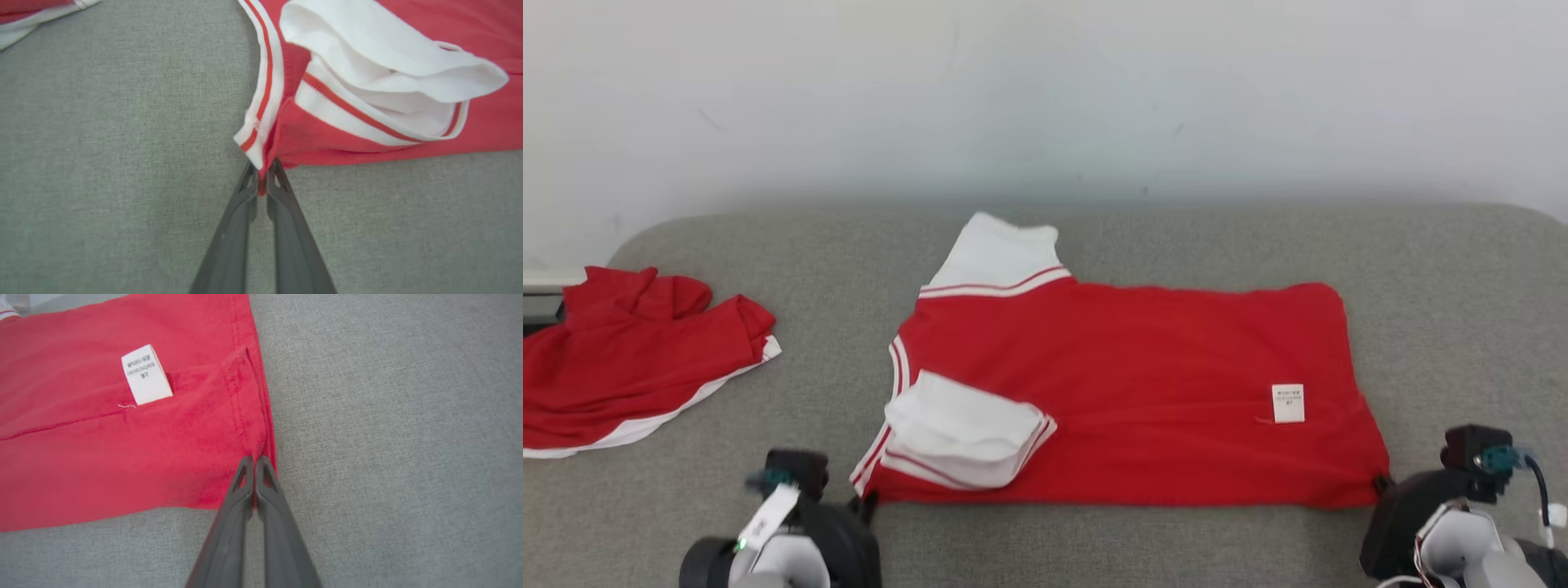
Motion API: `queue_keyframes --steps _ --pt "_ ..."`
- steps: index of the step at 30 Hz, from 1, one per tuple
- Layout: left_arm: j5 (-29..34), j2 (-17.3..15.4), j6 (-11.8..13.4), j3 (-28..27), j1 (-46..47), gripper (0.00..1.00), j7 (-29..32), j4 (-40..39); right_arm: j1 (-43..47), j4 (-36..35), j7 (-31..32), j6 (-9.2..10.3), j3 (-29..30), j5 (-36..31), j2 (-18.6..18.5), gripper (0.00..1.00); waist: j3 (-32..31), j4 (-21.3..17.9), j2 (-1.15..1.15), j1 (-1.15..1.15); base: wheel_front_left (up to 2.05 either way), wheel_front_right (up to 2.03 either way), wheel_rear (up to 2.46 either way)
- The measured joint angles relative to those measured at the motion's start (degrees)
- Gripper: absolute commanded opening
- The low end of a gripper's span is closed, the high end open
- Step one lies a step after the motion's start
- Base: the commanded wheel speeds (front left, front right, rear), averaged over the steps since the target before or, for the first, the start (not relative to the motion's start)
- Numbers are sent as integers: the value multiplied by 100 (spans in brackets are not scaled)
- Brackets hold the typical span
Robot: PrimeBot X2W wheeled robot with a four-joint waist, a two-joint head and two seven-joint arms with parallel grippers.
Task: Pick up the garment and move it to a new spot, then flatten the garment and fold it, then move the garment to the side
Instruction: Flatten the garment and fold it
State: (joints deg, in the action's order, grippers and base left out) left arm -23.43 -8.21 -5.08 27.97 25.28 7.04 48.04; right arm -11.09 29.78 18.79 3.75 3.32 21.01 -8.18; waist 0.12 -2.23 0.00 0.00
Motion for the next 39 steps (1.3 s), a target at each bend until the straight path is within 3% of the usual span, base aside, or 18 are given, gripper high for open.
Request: queue_keyframes --steps 13,19,38,39 --pt "-283 -291 27 -190 -1325 0 -291 -808 1824 -1332 44 -118 368 374 0 0 -411 -21 -2 -1 0 0 0" --pt "-369 -403 149 -298 -1734 0 -310 -1177 2488 -1859 248 -116 370 594 255 0 -462 59 -1 -1 0 0 0" --pt "-435 -568 488 -300 -2437 0 135 -2079 2882 -2646 812 129 292 557 309 0 -377 106 0 0 0 0 0" --pt "-449 -557 506 -300 -2483 0 172 -2120 2884 -2660 853 129 288 554 304 45 -372 108 0 0 0 0 0"
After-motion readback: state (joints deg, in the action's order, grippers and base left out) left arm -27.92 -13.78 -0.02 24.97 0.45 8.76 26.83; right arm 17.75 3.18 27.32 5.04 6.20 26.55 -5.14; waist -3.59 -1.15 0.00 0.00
